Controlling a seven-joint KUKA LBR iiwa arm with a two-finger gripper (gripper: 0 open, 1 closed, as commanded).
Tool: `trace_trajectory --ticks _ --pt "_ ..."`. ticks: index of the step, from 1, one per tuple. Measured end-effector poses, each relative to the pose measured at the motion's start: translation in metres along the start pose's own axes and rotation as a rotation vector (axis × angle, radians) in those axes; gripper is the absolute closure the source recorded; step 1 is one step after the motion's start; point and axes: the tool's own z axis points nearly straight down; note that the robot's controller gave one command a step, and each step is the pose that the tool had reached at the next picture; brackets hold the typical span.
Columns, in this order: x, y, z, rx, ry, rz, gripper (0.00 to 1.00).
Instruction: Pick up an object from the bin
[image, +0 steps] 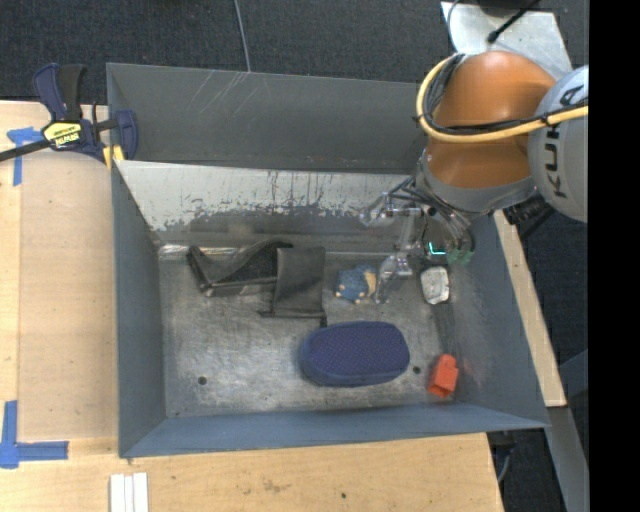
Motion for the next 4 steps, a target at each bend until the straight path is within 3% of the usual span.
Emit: trace_trajectory --ticks 1,3,4 --pt "0.062 0.011 0.123 0.002 -0.023 -0.177 0.0" --pt "0.073 0.007 0.101 0.002 -0.013 -0.429 0.0" --pt "0.065 0.003 0.133 0.001 0.0 -0.357 0.0"
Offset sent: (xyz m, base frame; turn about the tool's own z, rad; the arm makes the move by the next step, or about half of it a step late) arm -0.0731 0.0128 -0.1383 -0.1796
